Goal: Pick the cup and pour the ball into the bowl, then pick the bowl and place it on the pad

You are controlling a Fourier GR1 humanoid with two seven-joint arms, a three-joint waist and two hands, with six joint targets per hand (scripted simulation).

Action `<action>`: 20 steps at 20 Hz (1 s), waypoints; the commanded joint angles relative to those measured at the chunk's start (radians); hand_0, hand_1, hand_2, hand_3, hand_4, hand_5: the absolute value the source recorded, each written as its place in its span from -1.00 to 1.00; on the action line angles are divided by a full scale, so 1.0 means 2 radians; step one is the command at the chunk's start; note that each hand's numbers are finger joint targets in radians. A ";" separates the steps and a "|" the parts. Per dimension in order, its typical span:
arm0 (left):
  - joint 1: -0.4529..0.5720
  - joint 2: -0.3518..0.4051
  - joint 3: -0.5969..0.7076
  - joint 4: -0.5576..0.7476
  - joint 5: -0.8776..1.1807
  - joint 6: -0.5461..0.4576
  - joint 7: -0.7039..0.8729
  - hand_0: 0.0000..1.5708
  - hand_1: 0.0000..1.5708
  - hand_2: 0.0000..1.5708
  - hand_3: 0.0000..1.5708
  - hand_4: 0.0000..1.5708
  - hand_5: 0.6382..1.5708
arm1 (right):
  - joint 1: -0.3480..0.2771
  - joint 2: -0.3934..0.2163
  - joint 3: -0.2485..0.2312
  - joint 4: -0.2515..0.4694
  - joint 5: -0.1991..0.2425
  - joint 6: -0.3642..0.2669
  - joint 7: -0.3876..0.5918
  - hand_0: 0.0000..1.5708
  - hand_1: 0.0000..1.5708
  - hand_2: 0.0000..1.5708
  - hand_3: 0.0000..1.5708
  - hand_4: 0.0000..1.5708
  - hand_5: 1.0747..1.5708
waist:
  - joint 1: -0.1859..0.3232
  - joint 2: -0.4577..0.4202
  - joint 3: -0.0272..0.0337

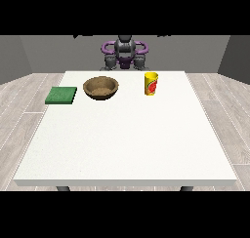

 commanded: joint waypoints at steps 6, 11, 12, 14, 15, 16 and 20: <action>-0.019 -0.039 -0.047 -0.134 -0.006 0.061 0.137 -1.00 -1.00 -1.00 -1.00 -0.26 0.98 | -0.031 -0.019 -0.037 -0.120 -0.044 -0.027 0.147 -1.00 -1.00 -1.00 -1.00 0.01 0.91 | 0.006 0.014 0.0016; -0.073 -0.040 -0.052 -0.078 -0.050 0.084 0.034 -1.00 -1.00 -1.00 -1.00 -0.23 0.97 | -0.055 -0.012 -0.037 -0.112 -0.046 -0.010 0.073 -1.00 -1.00 -1.00 -1.00 -0.06 0.90 | -0.022 0.122 0.0016; -0.093 -0.040 -0.055 -0.071 -0.059 0.108 0.042 -1.00 -1.00 -1.00 -1.00 -0.22 0.97 | -0.047 0.012 -0.005 -0.120 -0.025 -0.022 0.063 -1.00 -1.00 -1.00 -1.00 -0.09 0.88 | -0.030 0.129 0.0016; -0.081 -0.025 -0.014 -0.050 -0.030 0.056 -0.021 -1.00 -1.00 -1.00 -1.00 -0.26 0.94 | -0.055 0.031 0.006 -0.104 -0.005 -0.036 0.026 -1.00 -1.00 -1.00 -1.00 -0.07 0.91 | -0.021 0.172 0.0014; -0.091 -0.034 -0.019 -0.031 -0.042 0.064 -0.045 -1.00 -1.00 -1.00 -1.00 -0.27 0.93 | -0.061 0.029 0.004 -0.096 -0.014 -0.021 -0.003 -1.00 -1.00 -1.00 -0.71 -0.07 0.92 | -0.028 0.200 0.0015; -0.081 -0.036 -0.021 -0.026 -0.046 0.062 -0.078 -1.00 -1.00 -1.00 -1.00 -0.30 0.90 | -0.056 0.021 -0.016 -0.079 -0.030 -0.007 -0.026 -1.00 -1.00 -1.00 -0.89 -0.09 0.90 | -0.025 0.216 0.0016; -0.046 -0.035 -0.027 0.025 -0.060 0.044 -0.180 -1.00 -1.00 -1.00 -1.00 -0.30 0.82 | -0.069 0.018 -0.033 -0.053 -0.033 0.001 -0.075 -1.00 -1.00 -1.00 -1.00 -0.12 0.89 | -0.014 0.249 0.0015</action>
